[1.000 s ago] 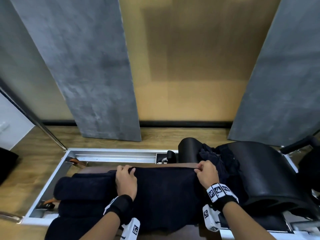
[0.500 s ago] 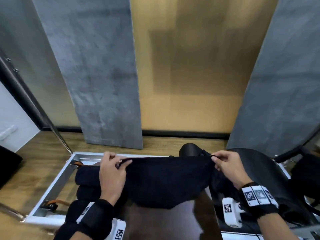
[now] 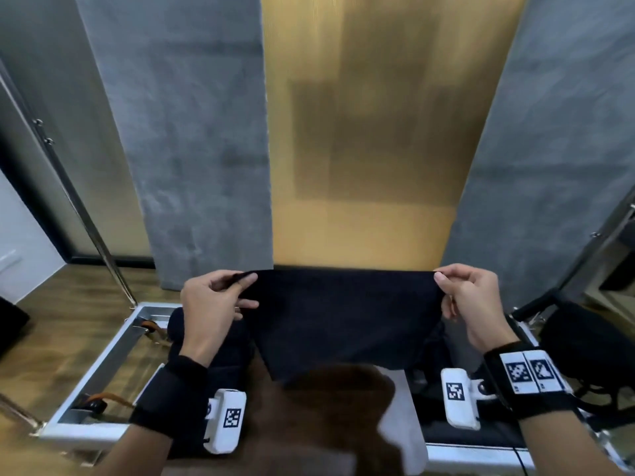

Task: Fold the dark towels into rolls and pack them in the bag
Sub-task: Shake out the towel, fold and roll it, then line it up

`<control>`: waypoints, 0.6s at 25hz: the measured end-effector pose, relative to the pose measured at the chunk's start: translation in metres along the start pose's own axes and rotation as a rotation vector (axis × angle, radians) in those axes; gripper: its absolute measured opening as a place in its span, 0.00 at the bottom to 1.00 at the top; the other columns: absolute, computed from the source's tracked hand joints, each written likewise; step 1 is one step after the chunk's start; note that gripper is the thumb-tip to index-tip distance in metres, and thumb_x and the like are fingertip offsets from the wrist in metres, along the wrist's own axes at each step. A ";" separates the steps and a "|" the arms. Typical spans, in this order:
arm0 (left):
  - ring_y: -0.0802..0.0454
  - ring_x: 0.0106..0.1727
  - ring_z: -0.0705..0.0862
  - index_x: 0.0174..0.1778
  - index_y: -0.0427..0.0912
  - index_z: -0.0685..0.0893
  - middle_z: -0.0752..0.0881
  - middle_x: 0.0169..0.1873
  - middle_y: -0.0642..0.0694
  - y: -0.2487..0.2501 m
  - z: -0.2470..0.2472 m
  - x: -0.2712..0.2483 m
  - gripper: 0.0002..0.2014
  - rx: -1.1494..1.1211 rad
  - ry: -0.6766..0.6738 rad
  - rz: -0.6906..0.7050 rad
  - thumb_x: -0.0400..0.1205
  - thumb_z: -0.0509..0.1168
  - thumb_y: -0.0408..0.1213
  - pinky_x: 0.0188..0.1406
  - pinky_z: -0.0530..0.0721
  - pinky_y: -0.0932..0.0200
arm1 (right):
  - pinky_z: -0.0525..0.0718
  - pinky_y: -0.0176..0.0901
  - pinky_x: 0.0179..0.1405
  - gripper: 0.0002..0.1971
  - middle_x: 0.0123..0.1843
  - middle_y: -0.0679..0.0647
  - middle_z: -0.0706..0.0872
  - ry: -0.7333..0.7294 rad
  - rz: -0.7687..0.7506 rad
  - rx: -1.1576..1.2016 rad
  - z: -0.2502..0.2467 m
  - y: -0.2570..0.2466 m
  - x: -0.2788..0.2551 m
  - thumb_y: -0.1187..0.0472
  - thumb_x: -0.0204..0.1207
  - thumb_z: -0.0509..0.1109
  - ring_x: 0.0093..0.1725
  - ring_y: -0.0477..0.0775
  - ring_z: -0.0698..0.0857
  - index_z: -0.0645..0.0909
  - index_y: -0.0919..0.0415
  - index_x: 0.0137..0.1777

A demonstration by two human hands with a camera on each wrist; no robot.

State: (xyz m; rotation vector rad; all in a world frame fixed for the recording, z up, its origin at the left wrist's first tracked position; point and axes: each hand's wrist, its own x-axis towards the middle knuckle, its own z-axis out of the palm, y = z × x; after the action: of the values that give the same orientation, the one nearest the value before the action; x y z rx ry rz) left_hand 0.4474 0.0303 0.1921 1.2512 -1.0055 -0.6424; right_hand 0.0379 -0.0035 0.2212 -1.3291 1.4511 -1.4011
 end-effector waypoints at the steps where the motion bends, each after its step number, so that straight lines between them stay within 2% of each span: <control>1: 0.39 0.27 0.93 0.42 0.47 0.95 0.94 0.34 0.43 0.003 -0.003 -0.004 0.06 -0.016 -0.006 -0.016 0.76 0.85 0.42 0.16 0.80 0.64 | 0.68 0.36 0.14 0.05 0.20 0.63 0.76 0.020 -0.003 -0.016 -0.004 -0.004 -0.005 0.68 0.85 0.72 0.14 0.55 0.72 0.87 0.70 0.48; 2: 0.38 0.25 0.92 0.41 0.47 0.95 0.94 0.33 0.43 0.006 -0.005 -0.008 0.08 -0.005 -0.008 -0.010 0.75 0.85 0.44 0.16 0.80 0.63 | 0.70 0.36 0.15 0.05 0.19 0.62 0.76 0.037 -0.013 -0.018 -0.007 -0.008 -0.010 0.68 0.85 0.71 0.14 0.54 0.72 0.87 0.69 0.49; 4: 0.37 0.24 0.91 0.40 0.45 0.94 0.92 0.31 0.42 0.015 -0.009 -0.015 0.10 -0.003 0.000 0.009 0.74 0.86 0.45 0.16 0.81 0.62 | 0.84 0.41 0.23 0.05 0.26 0.63 0.85 0.062 -0.041 0.027 -0.006 -0.017 -0.021 0.69 0.87 0.70 0.20 0.56 0.85 0.86 0.70 0.52; 6: 0.35 0.32 0.94 0.43 0.41 0.92 0.94 0.36 0.40 0.019 -0.007 -0.020 0.07 -0.118 -0.011 -0.003 0.78 0.82 0.38 0.21 0.87 0.59 | 0.95 0.46 0.43 0.05 0.41 0.67 0.91 0.068 -0.066 0.104 0.000 -0.022 -0.031 0.73 0.87 0.67 0.38 0.61 0.95 0.85 0.71 0.52; 8: 0.35 0.45 0.96 0.49 0.36 0.90 0.94 0.43 0.41 0.021 -0.007 -0.026 0.01 -0.230 -0.048 -0.013 0.85 0.73 0.28 0.34 0.93 0.59 | 0.94 0.45 0.55 0.07 0.50 0.67 0.92 0.057 -0.096 0.154 0.003 -0.024 -0.039 0.76 0.86 0.67 0.50 0.60 0.95 0.86 0.71 0.51; 9: 0.36 0.49 0.96 0.51 0.35 0.90 0.94 0.46 0.41 0.022 -0.008 -0.029 0.04 -0.260 -0.060 -0.012 0.87 0.70 0.25 0.39 0.94 0.58 | 0.93 0.44 0.58 0.08 0.52 0.66 0.93 0.043 -0.104 0.165 0.003 -0.025 -0.043 0.76 0.86 0.67 0.53 0.59 0.95 0.87 0.69 0.51; 11: 0.35 0.52 0.96 0.53 0.34 0.91 0.94 0.47 0.41 0.022 -0.014 -0.036 0.06 -0.300 -0.070 -0.021 0.87 0.68 0.23 0.42 0.94 0.58 | 0.93 0.43 0.57 0.07 0.50 0.64 0.94 0.028 -0.096 0.181 -0.002 -0.026 -0.049 0.75 0.85 0.69 0.52 0.59 0.96 0.88 0.68 0.51; 15: 0.36 0.45 0.96 0.48 0.38 0.96 0.95 0.43 0.37 0.026 -0.034 -0.051 0.04 -0.285 -0.055 -0.033 0.80 0.79 0.30 0.33 0.94 0.54 | 0.93 0.41 0.39 0.04 0.40 0.65 0.93 0.054 -0.095 0.102 -0.014 -0.024 -0.065 0.72 0.85 0.72 0.36 0.63 0.95 0.88 0.69 0.50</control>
State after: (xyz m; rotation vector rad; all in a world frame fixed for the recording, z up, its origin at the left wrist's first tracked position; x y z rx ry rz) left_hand 0.4516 0.0957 0.2032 1.0059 -0.9036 -0.8193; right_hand 0.0435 0.0650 0.2366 -1.3189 1.3476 -1.5627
